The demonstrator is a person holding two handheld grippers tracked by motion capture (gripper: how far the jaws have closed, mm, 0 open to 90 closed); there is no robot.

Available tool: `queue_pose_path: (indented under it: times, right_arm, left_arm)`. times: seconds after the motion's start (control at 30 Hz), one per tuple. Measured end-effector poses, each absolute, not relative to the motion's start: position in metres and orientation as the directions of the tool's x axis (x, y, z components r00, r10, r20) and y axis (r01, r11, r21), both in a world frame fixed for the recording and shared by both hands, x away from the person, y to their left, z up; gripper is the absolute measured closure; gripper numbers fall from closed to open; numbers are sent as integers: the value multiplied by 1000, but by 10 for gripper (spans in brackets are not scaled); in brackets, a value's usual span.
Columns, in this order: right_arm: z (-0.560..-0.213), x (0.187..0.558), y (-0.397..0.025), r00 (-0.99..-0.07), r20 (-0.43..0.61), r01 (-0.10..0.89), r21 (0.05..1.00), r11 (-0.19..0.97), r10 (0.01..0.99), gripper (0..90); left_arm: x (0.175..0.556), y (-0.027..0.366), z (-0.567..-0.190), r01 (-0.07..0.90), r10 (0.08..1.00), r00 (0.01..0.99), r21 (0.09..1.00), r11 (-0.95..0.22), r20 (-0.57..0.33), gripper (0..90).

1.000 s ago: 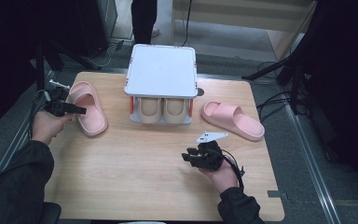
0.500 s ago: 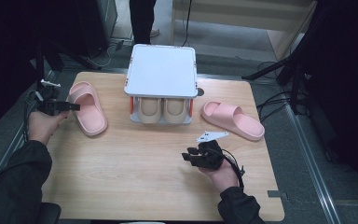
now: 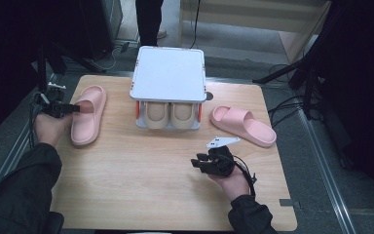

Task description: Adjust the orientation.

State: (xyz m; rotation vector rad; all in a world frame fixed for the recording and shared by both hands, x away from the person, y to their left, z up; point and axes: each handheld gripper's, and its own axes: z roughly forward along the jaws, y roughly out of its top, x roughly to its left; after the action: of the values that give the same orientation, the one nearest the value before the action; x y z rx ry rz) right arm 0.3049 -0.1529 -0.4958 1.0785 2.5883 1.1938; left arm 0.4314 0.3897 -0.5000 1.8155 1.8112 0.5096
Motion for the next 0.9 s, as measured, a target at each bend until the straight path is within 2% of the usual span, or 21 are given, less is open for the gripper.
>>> queue_pose_path:
  times: [0.07,0.17,0.33,0.53,0.63,0.9]
  right_arm:
    - [-496,305,-153,-746,196,563,696,445,636,647]
    - [-496,305,-154,-743,201,567,696,440,639,647]
    - [-495,306,-155,-743,210,569,699,433,636,647]
    - [-494,306,-152,-750,204,560,702,440,629,647]
    - [-493,307,-149,-761,190,543,709,449,620,650]
    - [-489,309,-144,-775,184,521,727,448,604,697]
  left_arm:
    - [428,389,-497,791,998,50,612,-23,-27,803]
    - [425,390,-492,781,995,85,623,-40,-43,834]
    - [409,383,-472,769,982,177,631,-98,-63,839]
    - [370,356,-444,745,955,288,643,-180,-66,839]
    - [345,337,-444,734,940,329,652,-190,-96,839]
    - [299,274,-448,713,882,465,622,-323,-75,837]
